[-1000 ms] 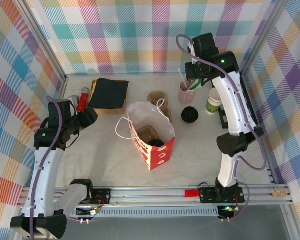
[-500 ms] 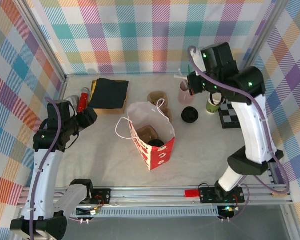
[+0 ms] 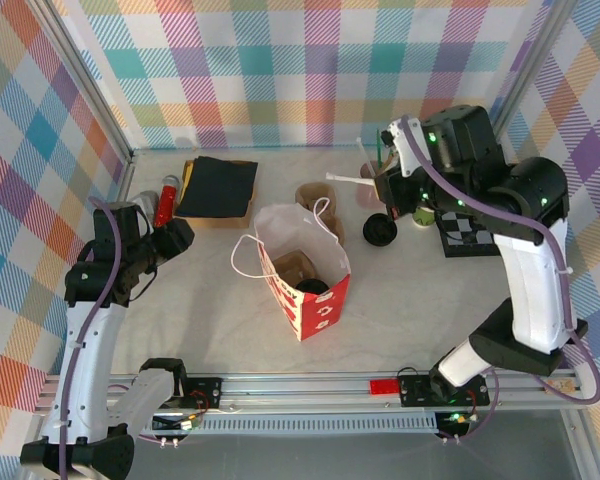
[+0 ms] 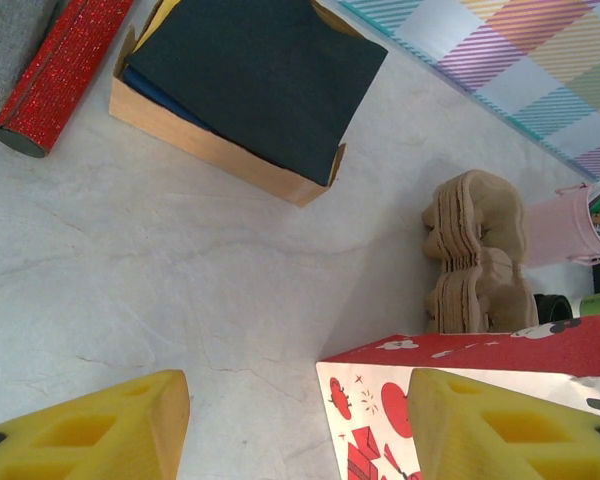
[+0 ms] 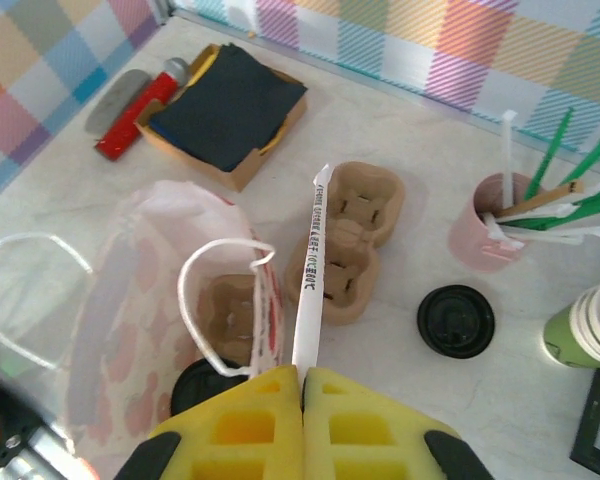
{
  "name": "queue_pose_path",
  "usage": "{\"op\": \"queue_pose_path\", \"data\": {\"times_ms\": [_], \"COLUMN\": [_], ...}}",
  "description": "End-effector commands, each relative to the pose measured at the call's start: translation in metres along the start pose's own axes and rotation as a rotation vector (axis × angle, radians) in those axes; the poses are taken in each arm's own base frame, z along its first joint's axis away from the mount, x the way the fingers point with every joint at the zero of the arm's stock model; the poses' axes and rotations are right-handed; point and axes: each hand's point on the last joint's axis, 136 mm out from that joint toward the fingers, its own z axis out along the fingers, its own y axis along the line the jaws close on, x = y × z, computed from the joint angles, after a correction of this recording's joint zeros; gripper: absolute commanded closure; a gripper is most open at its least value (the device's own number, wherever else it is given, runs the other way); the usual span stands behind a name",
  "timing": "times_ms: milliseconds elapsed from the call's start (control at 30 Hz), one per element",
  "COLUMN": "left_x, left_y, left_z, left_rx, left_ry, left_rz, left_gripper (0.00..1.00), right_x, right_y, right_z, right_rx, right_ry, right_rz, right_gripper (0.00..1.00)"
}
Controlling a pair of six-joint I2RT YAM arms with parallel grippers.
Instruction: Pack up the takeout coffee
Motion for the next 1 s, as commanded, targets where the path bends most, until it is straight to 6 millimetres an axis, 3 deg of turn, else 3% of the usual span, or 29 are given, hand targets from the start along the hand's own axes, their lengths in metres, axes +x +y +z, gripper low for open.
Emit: {"op": "queue_pose_path", "data": {"times_ms": [0,433,967], "left_x": [-0.004,0.006,0.014], "left_y": [-0.005,-0.002,0.001], "left_z": [-0.01,-0.013,-0.017], "left_rx": [0.027,0.034,0.032], "left_ry": [-0.018,-0.006,0.001], "left_rz": [0.015,0.02,0.038], "left_gripper": [0.41,0.41,0.42], "right_x": [0.008,0.022,0.039], "right_y": [0.015,0.052,0.079], "right_z": [-0.019,-0.031,-0.009], "right_rx": [-0.083,-0.239,-0.245], "right_ry": [-0.005,0.04,0.155], "right_rz": [0.008,0.004,-0.077], "right_gripper": [1.0,1.0,1.0]}}
